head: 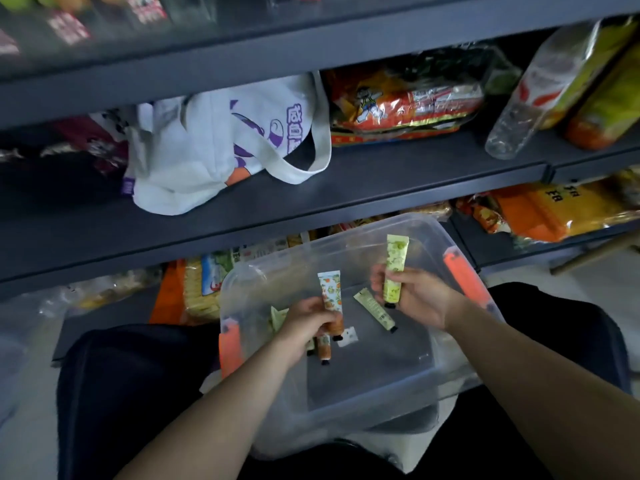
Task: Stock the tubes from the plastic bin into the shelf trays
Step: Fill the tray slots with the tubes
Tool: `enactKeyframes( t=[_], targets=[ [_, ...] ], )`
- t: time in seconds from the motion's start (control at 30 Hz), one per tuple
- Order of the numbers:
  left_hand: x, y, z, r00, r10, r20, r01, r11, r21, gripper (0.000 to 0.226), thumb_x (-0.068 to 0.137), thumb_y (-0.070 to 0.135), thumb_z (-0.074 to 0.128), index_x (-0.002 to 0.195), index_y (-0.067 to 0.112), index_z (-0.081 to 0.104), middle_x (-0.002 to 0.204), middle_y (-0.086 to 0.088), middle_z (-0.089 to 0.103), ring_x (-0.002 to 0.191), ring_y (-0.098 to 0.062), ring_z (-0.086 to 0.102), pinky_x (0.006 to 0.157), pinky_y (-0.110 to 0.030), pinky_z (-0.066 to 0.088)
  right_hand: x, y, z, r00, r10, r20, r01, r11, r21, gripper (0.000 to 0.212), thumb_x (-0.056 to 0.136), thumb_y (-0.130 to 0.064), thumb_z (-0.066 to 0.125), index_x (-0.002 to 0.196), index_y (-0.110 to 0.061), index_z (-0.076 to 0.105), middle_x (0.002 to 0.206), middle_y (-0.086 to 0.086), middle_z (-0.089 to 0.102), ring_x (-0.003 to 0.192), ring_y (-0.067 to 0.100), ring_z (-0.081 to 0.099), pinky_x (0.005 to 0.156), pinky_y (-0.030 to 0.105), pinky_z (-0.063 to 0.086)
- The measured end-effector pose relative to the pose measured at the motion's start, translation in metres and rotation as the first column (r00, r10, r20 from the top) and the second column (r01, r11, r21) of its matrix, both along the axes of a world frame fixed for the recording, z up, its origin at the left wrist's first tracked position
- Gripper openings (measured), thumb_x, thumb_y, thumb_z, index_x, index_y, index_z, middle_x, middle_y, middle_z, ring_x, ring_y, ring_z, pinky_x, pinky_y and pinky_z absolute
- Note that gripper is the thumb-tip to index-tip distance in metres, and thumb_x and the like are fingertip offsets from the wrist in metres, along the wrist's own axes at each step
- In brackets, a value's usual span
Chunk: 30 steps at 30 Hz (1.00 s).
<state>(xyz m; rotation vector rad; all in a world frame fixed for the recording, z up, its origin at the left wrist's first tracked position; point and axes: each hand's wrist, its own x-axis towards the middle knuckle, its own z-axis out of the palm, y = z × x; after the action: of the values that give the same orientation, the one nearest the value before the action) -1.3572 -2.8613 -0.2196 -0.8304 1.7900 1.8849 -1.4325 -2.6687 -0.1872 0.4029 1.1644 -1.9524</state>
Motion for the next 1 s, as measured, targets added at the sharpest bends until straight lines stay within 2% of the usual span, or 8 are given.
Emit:
enactKeyframes(
  t=[0.1,0.2,0.4,0.47,0.6,0.77,0.87,1.0],
  targets=[
    [0.007,-0.007,0.020,0.999,0.004,-0.051,-0.003,1.000,0.007,0.018,0.076,-0.006,0.068,0.081,0.011,0.065,0.071,0.000,0.068,0.067,-0.017,0.063,0.074,-0.029,0.054,0.008,-0.002,0.017,0.995,0.029,-0.096,-0.021,0.997,0.074,0.024,0.097,-0.001,0.041,0.114,-0.007,0.056,0.105,0.012,0.063,0.099,0.022,0.061,0.088,0.035,0.047],
    [0.011,-0.015,0.045,0.993,-0.004,-0.115,0.004,1.000,-0.003,0.016,0.076,-0.004,0.069,0.084,0.009,0.064,0.080,-0.004,0.068,0.071,-0.017,0.065,0.063,-0.021,0.056,0.012,-0.006,0.036,0.981,0.083,-0.177,-0.058,0.988,0.144,0.027,0.096,0.002,0.040,0.116,-0.011,0.053,0.113,0.012,0.064,0.105,0.024,0.061,0.097,0.041,0.042],
    [0.007,-0.033,0.103,0.966,-0.009,-0.258,0.012,1.000,0.010,0.015,0.081,-0.003,0.066,0.089,0.009,0.064,0.084,-0.006,0.068,0.074,-0.015,0.065,0.066,-0.021,0.057,0.015,-0.020,0.087,0.920,0.153,-0.361,-0.047,0.957,0.286,0.020,0.096,0.002,0.042,0.114,0.000,0.053,0.105,0.011,0.065,0.094,0.018,0.063,0.076,0.027,0.049],
    [0.005,-0.040,0.127,0.948,-0.061,-0.314,0.063,0.998,-0.003,0.020,0.084,-0.004,0.062,0.100,0.007,0.062,0.088,-0.007,0.067,0.076,-0.015,0.064,0.068,-0.022,0.056,0.015,-0.025,0.110,0.884,0.162,-0.438,-0.027,0.954,0.298,0.014,0.096,-0.001,0.044,0.105,-0.003,0.055,0.101,0.011,0.064,0.091,0.018,0.062,0.080,0.027,0.050],
    [0.003,-0.062,0.181,0.900,-0.154,-0.408,0.116,0.986,-0.117,0.037,0.083,-0.006,0.061,0.117,0.008,0.056,0.097,-0.005,0.067,0.086,-0.017,0.065,0.074,-0.025,0.057,0.015,-0.039,0.166,0.743,0.301,-0.598,-0.059,0.920,0.388,0.012,0.092,-0.010,0.055,0.100,-0.013,0.064,0.100,0.002,0.067,0.096,0.017,0.060,0.095,0.038,0.045],
    [0.008,-0.095,0.263,0.813,-0.207,-0.544,0.108,0.972,-0.209,0.028,0.082,-0.008,0.062,0.099,0.014,0.062,0.087,-0.001,0.071,0.075,-0.011,0.067,0.064,-0.021,0.057,0.011,-0.068,0.248,0.583,0.318,-0.748,-0.009,0.923,0.385,0.014,0.086,-0.001,0.062,0.094,-0.011,0.066,0.099,0.008,0.068,0.087,0.016,0.064,0.080,0.028,0.056],
    [0.010,-0.120,0.308,0.772,-0.221,-0.597,0.061,0.959,-0.276,0.019,0.085,-0.003,0.062,0.100,0.009,0.064,0.095,-0.007,0.071,0.083,-0.017,0.068,0.072,-0.024,0.058,0.004,-0.086,0.296,0.482,0.320,-0.816,0.077,0.912,0.403,0.009,0.083,-0.002,0.067,0.085,-0.010,0.063,0.084,0.008,0.063,0.070,0.013,0.062,0.060,0.019,0.053],
    [0.006,-0.160,0.358,0.719,-0.186,-0.669,-0.077,0.936,-0.343,0.012,0.086,0.004,0.062,0.095,0.010,0.066,0.096,-0.007,0.071,0.087,-0.017,0.068,0.078,-0.026,0.058,-0.015,-0.111,0.348,0.332,0.360,-0.872,0.202,0.875,0.439,0.025,0.076,-0.011,0.076,0.084,0.001,0.055,0.081,0.012,0.051,0.075,0.019,0.058,0.068,0.026,0.059]
  ],
)
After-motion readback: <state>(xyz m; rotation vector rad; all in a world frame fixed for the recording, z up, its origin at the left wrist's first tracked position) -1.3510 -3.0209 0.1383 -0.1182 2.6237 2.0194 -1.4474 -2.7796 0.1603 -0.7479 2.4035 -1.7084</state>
